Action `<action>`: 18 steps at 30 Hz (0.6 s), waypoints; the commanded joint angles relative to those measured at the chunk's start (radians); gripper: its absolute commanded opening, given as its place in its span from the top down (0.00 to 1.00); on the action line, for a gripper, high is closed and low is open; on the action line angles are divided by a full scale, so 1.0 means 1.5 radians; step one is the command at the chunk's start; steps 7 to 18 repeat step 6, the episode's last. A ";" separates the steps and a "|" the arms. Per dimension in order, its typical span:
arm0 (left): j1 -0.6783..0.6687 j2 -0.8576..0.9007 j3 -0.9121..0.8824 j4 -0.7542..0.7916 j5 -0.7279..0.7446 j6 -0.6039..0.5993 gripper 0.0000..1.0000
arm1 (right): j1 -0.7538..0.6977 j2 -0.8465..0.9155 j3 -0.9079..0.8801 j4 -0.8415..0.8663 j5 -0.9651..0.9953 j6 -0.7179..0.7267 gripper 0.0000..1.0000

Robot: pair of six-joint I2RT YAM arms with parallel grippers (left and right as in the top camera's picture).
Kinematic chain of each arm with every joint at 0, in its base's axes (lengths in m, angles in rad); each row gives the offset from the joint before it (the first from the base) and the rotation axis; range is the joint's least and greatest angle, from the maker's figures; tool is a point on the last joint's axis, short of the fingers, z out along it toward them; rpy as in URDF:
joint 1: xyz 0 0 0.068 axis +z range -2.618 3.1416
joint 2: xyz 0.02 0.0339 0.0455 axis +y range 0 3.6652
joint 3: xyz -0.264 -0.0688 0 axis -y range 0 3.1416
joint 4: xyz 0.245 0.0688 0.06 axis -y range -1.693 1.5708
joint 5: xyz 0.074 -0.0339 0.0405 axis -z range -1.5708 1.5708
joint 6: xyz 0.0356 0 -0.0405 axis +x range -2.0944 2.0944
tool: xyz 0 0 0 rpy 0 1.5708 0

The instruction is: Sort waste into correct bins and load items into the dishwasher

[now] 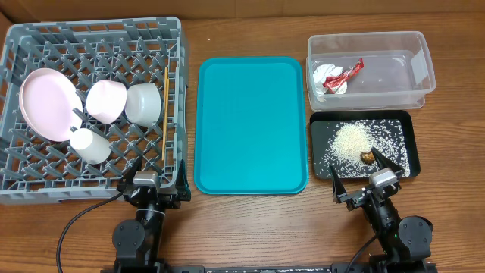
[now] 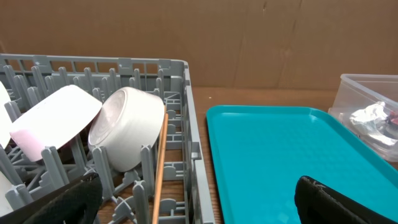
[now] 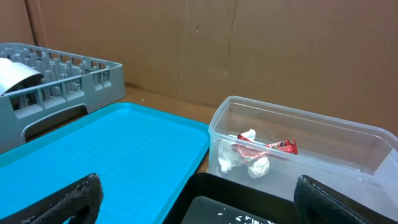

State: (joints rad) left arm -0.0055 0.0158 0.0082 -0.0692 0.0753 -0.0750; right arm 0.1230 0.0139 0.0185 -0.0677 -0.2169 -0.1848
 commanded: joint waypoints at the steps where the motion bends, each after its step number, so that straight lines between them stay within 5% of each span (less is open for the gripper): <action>1: 0.004 -0.007 -0.002 -0.002 -0.003 0.010 0.00 | -0.003 -0.007 -0.007 0.005 0.007 -0.002 0.00; 18: 0.004 -0.007 -0.002 -0.002 -0.003 0.010 0.00 | -0.003 -0.007 -0.007 0.005 0.007 -0.002 0.00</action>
